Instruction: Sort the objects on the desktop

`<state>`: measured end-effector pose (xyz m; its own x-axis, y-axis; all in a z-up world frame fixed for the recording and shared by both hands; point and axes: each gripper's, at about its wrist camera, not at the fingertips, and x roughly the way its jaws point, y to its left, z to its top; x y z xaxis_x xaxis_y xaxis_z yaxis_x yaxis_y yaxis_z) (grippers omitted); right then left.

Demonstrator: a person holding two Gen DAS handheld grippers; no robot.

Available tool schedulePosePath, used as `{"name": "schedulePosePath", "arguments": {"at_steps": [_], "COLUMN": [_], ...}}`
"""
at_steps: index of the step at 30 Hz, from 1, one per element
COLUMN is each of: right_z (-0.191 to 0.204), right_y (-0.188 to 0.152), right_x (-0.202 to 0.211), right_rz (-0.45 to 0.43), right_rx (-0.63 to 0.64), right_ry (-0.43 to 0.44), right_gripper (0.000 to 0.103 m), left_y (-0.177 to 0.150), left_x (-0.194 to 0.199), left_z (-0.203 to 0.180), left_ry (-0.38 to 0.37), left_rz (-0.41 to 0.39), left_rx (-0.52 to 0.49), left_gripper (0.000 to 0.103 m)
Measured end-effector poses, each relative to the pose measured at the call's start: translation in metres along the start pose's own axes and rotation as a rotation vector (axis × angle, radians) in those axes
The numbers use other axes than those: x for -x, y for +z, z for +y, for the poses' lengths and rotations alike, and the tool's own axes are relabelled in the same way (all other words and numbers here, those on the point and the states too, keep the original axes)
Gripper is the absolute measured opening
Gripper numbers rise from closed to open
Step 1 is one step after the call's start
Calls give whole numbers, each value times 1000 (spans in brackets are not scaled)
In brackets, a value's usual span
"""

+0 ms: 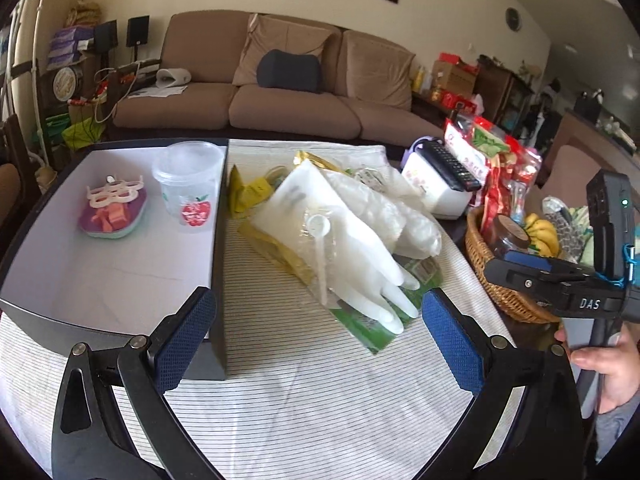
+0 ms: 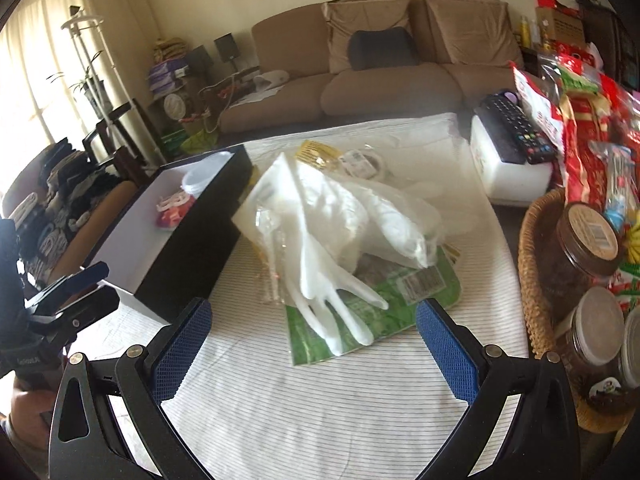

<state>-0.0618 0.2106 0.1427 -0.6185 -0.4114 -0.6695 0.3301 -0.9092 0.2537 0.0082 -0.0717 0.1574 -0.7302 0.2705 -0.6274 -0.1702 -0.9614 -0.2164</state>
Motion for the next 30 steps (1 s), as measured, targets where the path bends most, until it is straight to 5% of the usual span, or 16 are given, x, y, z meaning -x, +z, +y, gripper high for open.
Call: {"name": "schedulePosePath", "arguments": {"at_steps": [8,21,26,30], "right_z": [-33,-72,-51,-29], "right_y": [-8,15,39,70], "right_x": [-35,-79,-71,-85], "right_rz": [-5,-73,-208,-188], "right_rx": [-61,-166,-72,49], "right_ry": [19,70,33,91], "right_gripper": [103,103,103,103], "left_y": [-17,-30,-33,-32], "left_x": [-69,-108,-113,-110], "left_z": [-16,-9,-14,-12], "left_ry": [-22,-70,-79,-87], "left_rz": [102,193,224,219], "left_rx": [-23,4,-7,10], "left_gripper": [103,103,103,103]}}
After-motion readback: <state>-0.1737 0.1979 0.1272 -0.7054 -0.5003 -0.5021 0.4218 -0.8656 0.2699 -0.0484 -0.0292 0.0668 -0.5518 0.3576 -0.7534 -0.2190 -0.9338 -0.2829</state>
